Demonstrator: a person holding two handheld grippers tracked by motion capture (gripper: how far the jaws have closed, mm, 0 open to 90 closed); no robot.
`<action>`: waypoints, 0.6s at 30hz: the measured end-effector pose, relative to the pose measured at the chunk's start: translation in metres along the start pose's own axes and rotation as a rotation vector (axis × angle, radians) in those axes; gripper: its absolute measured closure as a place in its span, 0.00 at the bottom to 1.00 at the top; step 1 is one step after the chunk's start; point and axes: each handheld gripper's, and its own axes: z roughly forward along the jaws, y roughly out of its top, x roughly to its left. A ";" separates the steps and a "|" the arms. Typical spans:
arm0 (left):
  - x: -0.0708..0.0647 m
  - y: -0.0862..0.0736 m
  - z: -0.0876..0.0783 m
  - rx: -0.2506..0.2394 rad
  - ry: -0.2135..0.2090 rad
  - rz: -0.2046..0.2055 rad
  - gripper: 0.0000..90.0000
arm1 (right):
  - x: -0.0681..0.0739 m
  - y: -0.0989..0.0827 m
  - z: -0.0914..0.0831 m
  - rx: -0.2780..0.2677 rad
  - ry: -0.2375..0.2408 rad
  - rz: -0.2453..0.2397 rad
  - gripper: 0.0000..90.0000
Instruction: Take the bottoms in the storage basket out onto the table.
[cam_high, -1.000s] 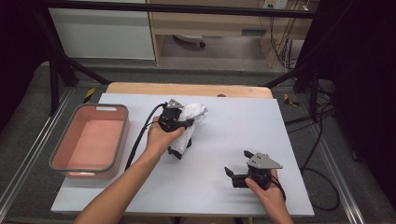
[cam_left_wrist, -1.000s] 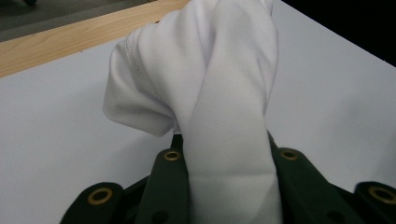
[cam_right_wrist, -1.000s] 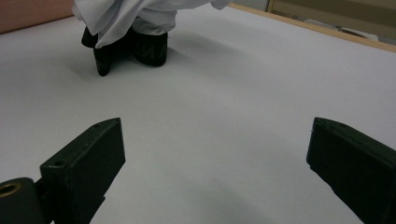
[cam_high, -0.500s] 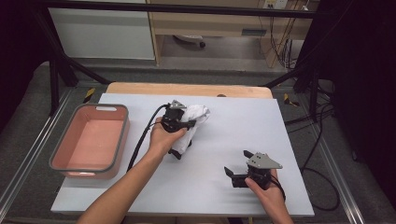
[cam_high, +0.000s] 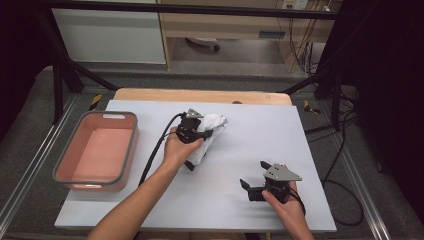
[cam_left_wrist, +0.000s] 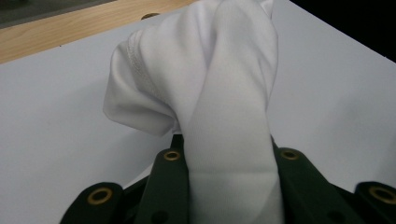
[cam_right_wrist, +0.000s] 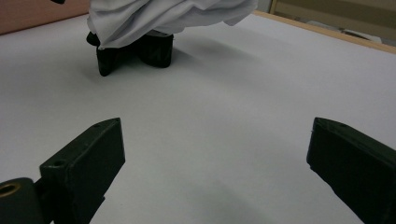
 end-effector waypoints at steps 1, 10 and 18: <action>-0.001 0.000 0.001 0.000 -0.002 0.000 0.83 | 0.000 0.000 0.000 0.000 -0.001 0.001 0.05; -0.011 0.000 0.006 0.003 -0.030 0.012 0.83 | 0.001 0.001 0.002 0.000 -0.005 0.005 0.05; -0.017 0.001 0.011 0.003 -0.046 0.009 0.83 | 0.000 -0.001 0.002 0.010 -0.012 0.005 0.05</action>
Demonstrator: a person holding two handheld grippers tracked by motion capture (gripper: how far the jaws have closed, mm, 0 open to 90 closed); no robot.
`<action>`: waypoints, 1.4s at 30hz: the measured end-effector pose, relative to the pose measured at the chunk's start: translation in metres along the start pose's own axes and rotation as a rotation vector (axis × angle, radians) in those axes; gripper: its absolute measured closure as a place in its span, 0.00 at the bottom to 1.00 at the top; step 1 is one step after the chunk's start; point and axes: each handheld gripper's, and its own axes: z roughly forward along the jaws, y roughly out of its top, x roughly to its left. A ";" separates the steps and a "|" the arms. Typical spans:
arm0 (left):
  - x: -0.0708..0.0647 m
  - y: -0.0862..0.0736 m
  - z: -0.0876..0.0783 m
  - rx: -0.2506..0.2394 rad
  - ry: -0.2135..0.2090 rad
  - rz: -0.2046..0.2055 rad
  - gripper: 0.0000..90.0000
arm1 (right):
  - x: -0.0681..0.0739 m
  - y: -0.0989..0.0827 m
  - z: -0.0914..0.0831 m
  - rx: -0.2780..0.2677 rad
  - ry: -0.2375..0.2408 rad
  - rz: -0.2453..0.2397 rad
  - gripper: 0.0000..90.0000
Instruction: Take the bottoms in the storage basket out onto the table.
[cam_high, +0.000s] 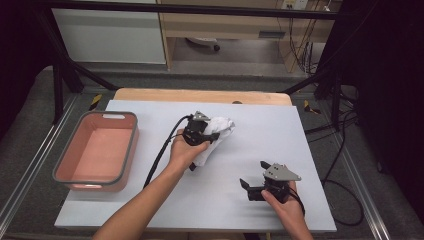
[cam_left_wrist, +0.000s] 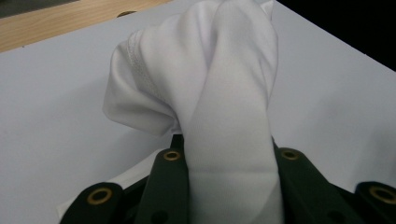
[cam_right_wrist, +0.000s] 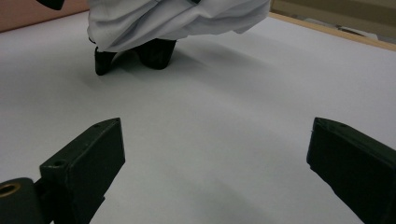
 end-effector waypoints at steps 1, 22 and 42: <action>-0.001 0.000 0.001 0.002 -0.001 0.005 0.83 | 0.000 0.000 0.000 0.001 -0.001 -0.001 0.05; -0.011 -0.001 0.027 0.060 0.009 0.021 0.82 | 0.000 0.001 -0.001 -0.011 0.004 -0.003 0.05; -0.015 -0.012 0.039 0.086 0.014 0.037 0.81 | -0.001 0.001 0.000 0.005 -0.003 -0.011 0.05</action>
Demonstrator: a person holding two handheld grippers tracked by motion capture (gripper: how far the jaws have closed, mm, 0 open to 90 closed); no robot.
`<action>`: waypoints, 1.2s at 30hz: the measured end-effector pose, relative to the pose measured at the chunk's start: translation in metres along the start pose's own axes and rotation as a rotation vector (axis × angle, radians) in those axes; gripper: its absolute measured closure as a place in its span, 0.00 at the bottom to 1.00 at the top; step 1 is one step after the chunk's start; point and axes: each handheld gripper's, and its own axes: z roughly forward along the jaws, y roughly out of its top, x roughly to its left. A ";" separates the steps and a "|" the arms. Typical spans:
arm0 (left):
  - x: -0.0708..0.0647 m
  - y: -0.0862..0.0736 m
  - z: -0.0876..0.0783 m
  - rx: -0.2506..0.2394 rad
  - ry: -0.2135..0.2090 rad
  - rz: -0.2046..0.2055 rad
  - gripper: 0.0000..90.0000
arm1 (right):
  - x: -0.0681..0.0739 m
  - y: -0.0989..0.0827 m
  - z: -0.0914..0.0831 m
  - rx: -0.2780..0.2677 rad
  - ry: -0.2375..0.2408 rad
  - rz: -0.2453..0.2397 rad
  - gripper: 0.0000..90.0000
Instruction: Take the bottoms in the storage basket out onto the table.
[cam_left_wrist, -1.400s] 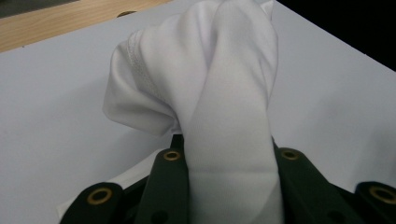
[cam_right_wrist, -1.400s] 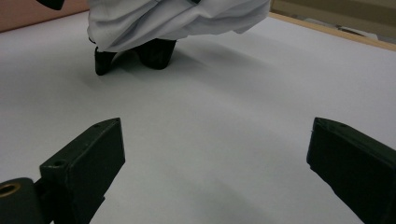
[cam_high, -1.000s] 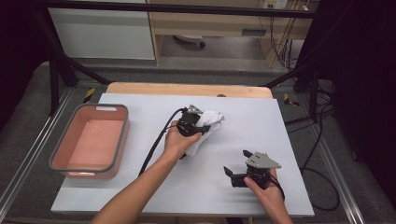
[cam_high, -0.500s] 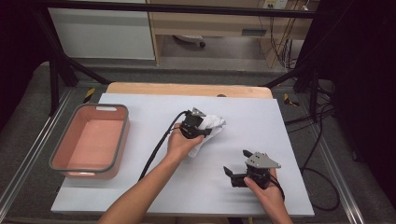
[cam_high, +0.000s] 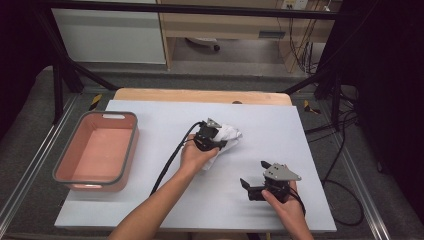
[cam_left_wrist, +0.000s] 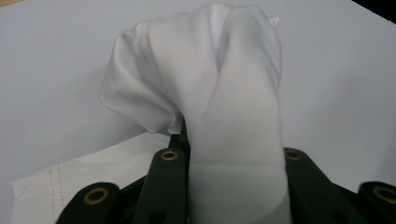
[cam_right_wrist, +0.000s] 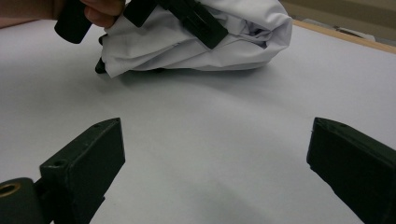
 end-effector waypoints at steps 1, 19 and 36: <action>-0.001 -0.001 0.001 0.002 0.002 0.006 0.81 | 0.000 0.000 0.000 0.001 0.001 -0.002 0.05; -0.009 -0.009 0.009 0.020 -0.005 0.004 0.79 | 0.000 -0.001 0.000 0.006 -0.001 0.001 0.05; -0.019 -0.010 0.010 0.019 -0.013 -0.011 0.49 | 0.000 -0.002 0.002 0.018 -0.003 0.005 0.05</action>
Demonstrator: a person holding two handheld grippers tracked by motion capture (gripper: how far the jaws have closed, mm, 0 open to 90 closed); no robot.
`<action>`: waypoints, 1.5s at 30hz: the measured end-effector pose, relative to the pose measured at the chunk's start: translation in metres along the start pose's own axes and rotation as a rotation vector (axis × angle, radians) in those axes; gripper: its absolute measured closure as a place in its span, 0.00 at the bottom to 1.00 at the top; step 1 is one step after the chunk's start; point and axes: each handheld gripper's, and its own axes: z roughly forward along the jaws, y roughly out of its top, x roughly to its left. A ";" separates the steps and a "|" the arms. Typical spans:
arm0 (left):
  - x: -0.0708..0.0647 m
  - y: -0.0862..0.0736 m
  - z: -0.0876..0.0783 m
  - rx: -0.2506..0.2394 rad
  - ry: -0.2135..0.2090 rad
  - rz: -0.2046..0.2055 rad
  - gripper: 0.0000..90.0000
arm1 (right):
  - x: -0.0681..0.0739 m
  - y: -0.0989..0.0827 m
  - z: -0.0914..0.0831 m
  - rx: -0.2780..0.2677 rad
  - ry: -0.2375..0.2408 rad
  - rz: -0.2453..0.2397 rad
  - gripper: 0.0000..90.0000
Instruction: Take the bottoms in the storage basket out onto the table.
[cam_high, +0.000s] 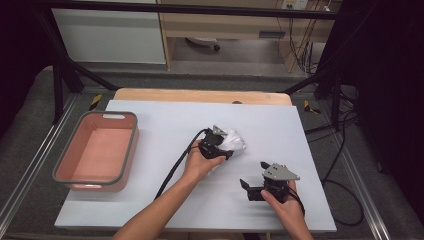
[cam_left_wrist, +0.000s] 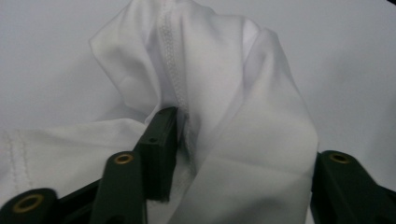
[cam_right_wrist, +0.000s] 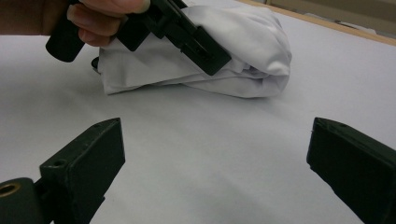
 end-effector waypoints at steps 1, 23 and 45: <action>-0.002 0.001 -0.001 -0.005 0.006 0.007 0.44 | 0.000 0.000 0.000 0.003 0.000 0.000 0.05; 0.001 0.019 -0.050 -0.140 0.009 0.048 0.09 | -0.001 0.000 0.000 -0.005 -0.028 0.011 0.05; 0.019 0.029 -0.107 -0.210 -0.028 0.019 0.07 | -0.011 -0.002 -0.005 -0.019 -0.029 0.107 0.06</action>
